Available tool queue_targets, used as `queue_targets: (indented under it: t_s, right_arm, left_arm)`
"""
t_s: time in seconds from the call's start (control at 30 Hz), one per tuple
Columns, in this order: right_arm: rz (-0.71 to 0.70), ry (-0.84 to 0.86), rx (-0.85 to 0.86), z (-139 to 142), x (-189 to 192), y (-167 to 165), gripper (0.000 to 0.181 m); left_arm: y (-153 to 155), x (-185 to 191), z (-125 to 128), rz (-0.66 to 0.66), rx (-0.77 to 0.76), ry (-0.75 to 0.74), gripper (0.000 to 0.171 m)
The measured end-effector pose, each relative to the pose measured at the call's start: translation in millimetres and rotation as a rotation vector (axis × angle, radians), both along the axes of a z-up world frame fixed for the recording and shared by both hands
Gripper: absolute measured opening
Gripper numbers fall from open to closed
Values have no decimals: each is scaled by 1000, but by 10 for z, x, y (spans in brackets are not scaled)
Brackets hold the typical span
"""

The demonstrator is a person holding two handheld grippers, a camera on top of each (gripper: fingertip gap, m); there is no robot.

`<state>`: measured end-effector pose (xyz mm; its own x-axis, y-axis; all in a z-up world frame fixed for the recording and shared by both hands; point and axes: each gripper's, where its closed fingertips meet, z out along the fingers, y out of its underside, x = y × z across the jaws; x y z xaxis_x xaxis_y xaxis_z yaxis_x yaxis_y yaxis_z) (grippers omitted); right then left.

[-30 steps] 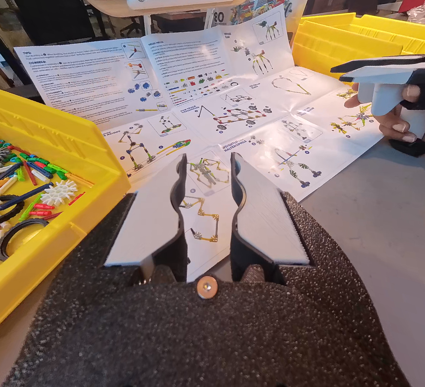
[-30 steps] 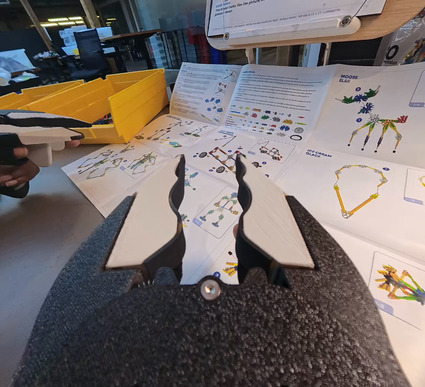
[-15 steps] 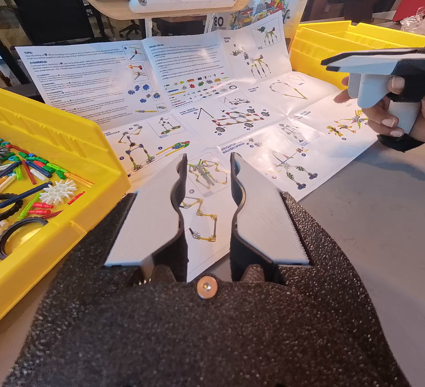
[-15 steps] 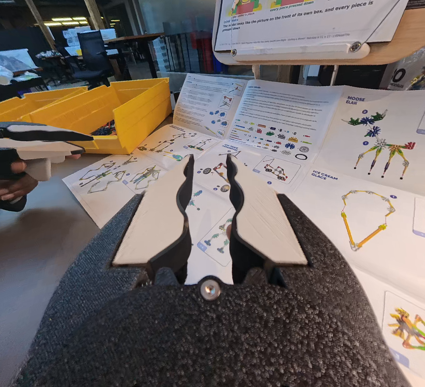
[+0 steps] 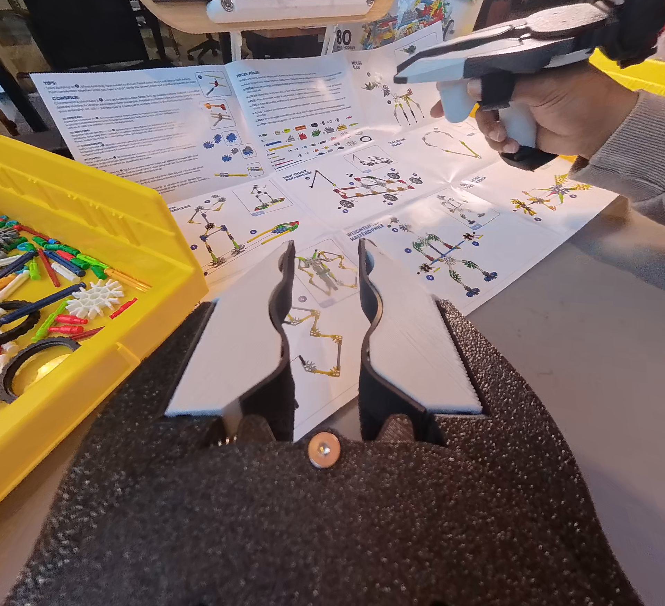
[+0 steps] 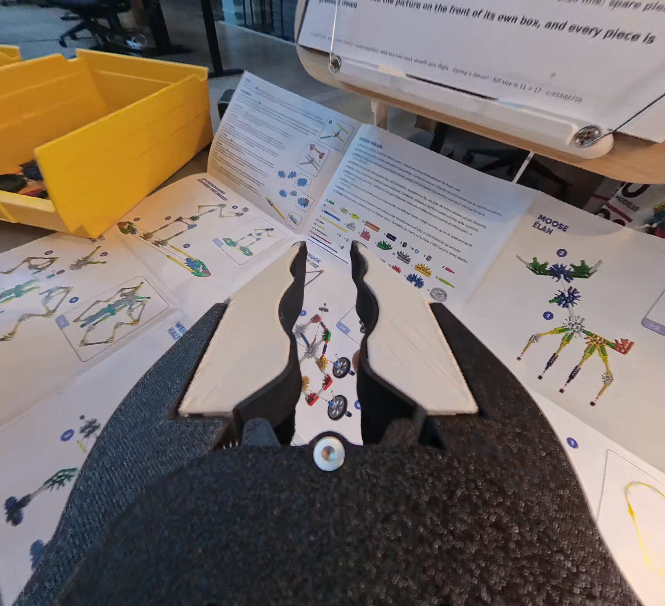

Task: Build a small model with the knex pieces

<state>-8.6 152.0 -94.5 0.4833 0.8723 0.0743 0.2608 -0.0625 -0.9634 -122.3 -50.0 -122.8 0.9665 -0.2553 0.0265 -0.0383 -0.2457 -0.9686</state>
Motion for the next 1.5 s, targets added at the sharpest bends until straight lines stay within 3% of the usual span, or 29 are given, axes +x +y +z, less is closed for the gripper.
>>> queue_targets:
  t_s: [0.13,0.33,1.5]
  right_arm:
    - [-2,-63,-48,-257,-60,166,24]
    - [27,-121,-54,-440,-4,115,15]
    - [99,-230,-109,-768,-60,-44,18]
  left_arm:
    - [20,-11,-46,4,-13,-6,36]
    - [31,0,-78,-7,-26,-28,36]
    - [14,-4,-76,-29,-36,-75,38]
